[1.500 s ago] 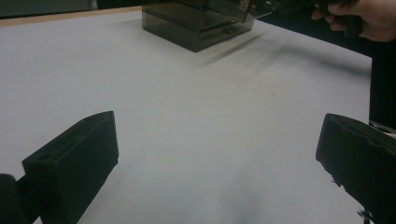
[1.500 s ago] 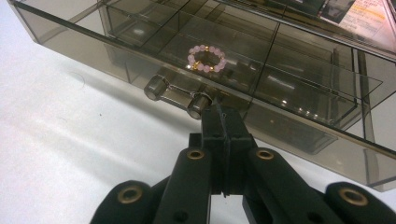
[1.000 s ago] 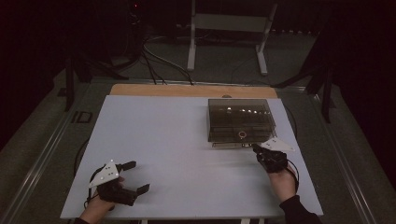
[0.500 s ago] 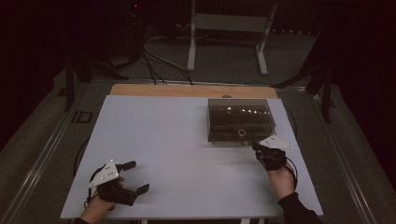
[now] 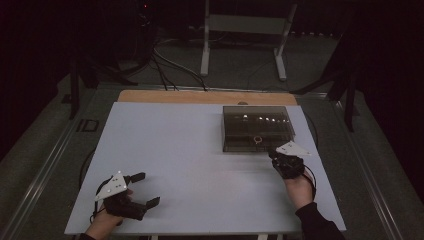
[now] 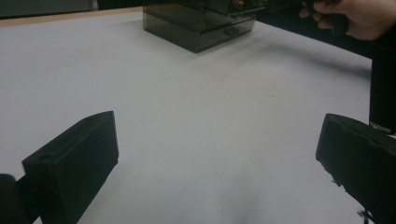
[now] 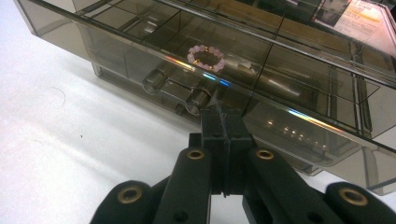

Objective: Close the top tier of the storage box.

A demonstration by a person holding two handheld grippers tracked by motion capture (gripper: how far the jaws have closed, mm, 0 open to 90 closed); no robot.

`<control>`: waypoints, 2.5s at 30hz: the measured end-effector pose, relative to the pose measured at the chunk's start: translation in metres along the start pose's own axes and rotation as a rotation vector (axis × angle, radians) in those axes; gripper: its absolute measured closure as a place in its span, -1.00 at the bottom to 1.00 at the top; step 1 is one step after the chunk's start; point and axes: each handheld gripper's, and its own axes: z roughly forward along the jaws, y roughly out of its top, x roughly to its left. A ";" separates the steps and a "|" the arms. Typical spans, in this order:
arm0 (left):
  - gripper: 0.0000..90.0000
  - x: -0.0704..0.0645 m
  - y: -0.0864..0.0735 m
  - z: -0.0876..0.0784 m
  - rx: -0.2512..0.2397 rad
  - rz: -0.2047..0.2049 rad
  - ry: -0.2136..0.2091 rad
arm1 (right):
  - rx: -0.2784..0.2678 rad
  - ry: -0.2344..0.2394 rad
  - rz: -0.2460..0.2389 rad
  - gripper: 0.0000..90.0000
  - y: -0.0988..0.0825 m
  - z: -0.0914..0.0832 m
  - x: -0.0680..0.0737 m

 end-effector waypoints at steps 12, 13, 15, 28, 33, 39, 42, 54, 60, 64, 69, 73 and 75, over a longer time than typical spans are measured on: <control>-1.00 0.000 0.000 0.000 0.000 0.001 0.000 | -0.001 -0.003 0.008 1.00 0.002 0.004 -0.003; -1.00 0.000 0.000 0.000 0.004 0.000 -0.001 | -0.001 -0.003 0.007 1.00 0.003 0.004 -0.003; -1.00 0.000 0.000 0.000 0.005 0.000 0.000 | -0.001 -0.004 0.008 1.00 0.003 0.005 -0.004; -1.00 0.000 0.000 0.000 0.002 0.001 0.001 | -0.007 -0.008 0.009 1.00 0.006 0.008 -0.006; -1.00 0.000 0.000 0.000 0.008 0.003 0.001 | -0.010 -0.009 0.008 1.00 0.007 0.009 -0.007; -1.00 0.000 0.000 0.000 0.002 0.002 0.002 | -0.011 -0.014 0.006 1.00 0.009 0.013 -0.007; -1.00 0.000 -0.001 0.000 0.008 0.003 0.001 | -0.012 -0.015 0.006 1.00 0.010 0.014 -0.007; -1.00 0.000 -0.001 0.000 0.007 0.003 0.001 | -0.015 -0.020 0.005 1.00 0.013 0.018 -0.009; -1.00 0.000 -0.001 0.000 0.008 0.002 0.001 | -0.015 -0.022 0.006 1.00 0.014 0.020 -0.009; -1.00 0.000 -0.001 0.000 0.010 0.004 0.001 | -0.016 -0.024 0.007 1.00 0.014 0.021 -0.010; -1.00 0.000 0.000 0.000 0.006 0.002 0.000 | -0.017 -0.027 0.009 1.00 0.015 0.022 -0.010; -1.00 0.000 0.000 0.000 0.002 0.002 0.002 | -0.017 -0.028 0.008 1.00 0.016 0.024 -0.010; -1.00 0.000 0.000 0.000 0.002 0.002 0.002 | -0.017 -0.029 0.008 1.00 0.016 0.024 -0.011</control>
